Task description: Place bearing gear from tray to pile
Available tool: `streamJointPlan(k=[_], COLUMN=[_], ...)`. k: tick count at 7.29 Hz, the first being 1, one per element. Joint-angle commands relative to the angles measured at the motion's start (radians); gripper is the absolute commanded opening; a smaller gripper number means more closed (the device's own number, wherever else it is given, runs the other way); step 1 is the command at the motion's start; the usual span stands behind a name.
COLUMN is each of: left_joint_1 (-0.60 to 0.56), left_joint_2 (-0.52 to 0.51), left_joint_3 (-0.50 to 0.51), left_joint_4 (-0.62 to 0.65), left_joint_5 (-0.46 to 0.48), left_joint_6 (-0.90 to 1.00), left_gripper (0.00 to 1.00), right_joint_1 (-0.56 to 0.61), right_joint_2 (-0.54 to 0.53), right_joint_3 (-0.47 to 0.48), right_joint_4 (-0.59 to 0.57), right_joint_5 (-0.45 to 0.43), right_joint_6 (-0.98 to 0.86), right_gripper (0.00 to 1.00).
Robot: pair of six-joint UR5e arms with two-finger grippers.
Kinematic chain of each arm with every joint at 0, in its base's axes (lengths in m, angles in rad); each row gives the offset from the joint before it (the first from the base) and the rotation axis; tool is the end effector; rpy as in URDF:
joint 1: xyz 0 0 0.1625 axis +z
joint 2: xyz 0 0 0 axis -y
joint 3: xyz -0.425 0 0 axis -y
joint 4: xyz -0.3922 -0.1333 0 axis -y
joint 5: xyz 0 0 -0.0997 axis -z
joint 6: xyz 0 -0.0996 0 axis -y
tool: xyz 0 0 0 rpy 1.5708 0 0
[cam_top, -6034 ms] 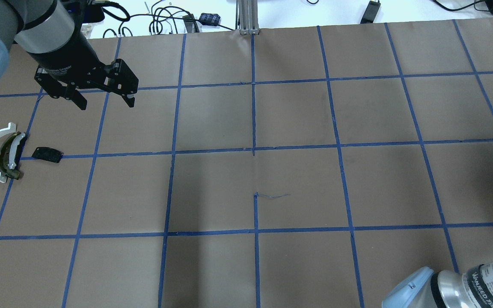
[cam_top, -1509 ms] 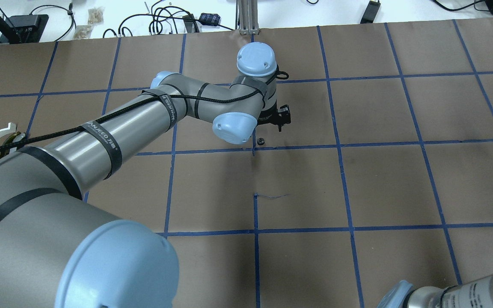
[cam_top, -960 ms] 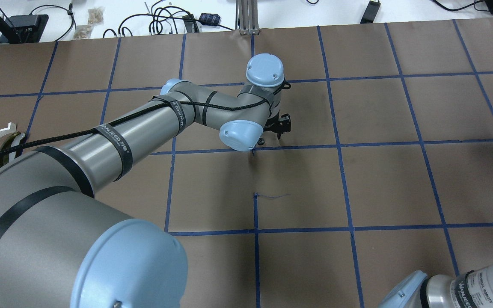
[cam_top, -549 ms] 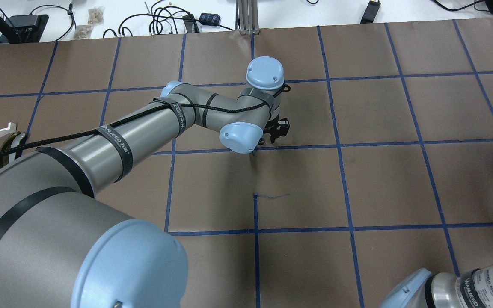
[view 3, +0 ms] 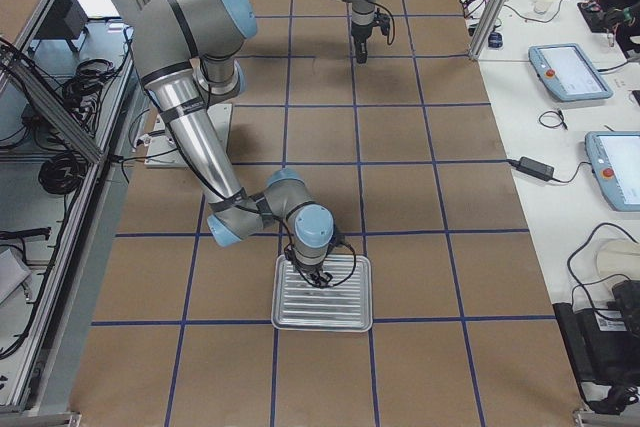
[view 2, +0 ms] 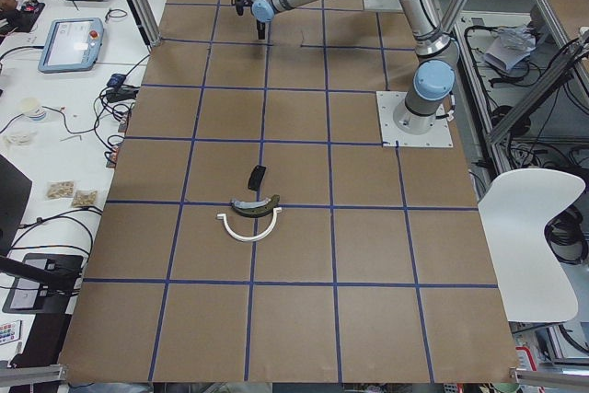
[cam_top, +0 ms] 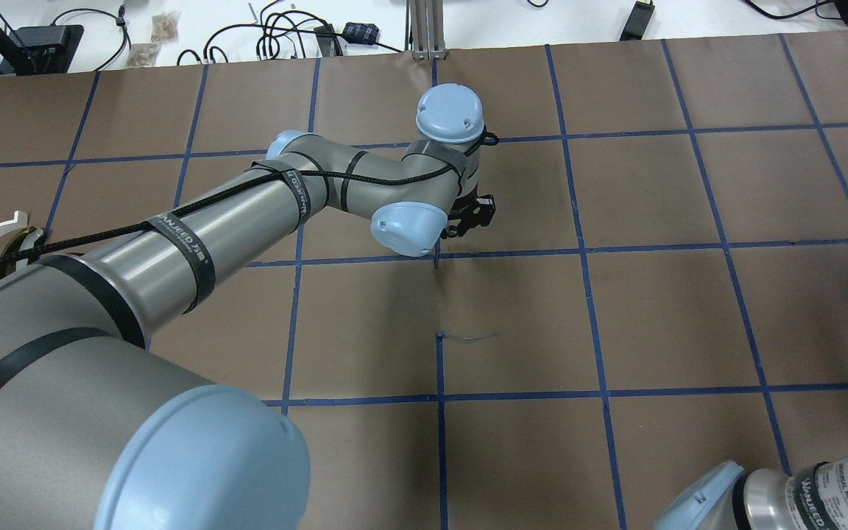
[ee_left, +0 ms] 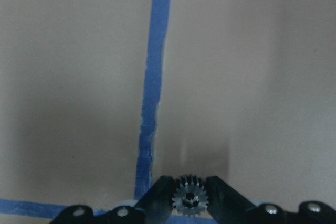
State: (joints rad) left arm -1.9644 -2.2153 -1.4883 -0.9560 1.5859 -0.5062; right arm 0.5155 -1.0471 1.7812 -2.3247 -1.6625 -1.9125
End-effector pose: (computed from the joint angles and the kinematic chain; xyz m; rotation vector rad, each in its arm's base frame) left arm -0.3871 -0.5886 0.1991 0.1768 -3.1261 0.0847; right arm -0.4655 -0.4065 0.1706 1.2916 -2.8300 -0.1395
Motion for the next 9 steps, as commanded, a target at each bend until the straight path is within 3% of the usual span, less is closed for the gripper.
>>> streamJointPlan(k=[1, 3, 5, 6, 8, 9], left_joint_1=[0.182, 0.414, 0.600, 0.705, 0.919, 0.987], left_joint_2=[0.107, 0.228, 0.328, 0.341, 0.327, 0.316], left_joint_3=[-0.015, -0.067, -0.214, -0.304, -0.511, -0.553], left_joint_4=[-0.080, -0.293, -0.265, -0.154, 0.160, 0.230], left_joint_5=[-0.014, 0.000, 0.040, 0.105, 0.079, 0.030], left_joint_6=[0.206, 0.528, 0.693, 0.832, 1.021, 1.067], left_gripper=[0.00, 0.00, 0.00, 0.00, 0.00, 0.00], right_joint_1=[0.000, 0.003, 0.011, 0.015, 0.035, 0.035], right_joint_2=[-0.002, -0.007, -0.007, -0.008, -0.011, -0.011], right_joint_3=[0.001, 0.001, 0.001, 0.000, 0.000, 0.000], right_joint_4=[0.011, 0.011, 0.013, 0.013, 0.013, 0.013], right_joint_5=[0.004, 0.007, 0.009, 0.010, 0.017, 0.015], right_joint_6=[0.030, 0.032, 0.032, 0.032, 0.032, 0.032], right_gripper=[0.65, 0.66, 0.65, 0.63, 0.59, 0.56])
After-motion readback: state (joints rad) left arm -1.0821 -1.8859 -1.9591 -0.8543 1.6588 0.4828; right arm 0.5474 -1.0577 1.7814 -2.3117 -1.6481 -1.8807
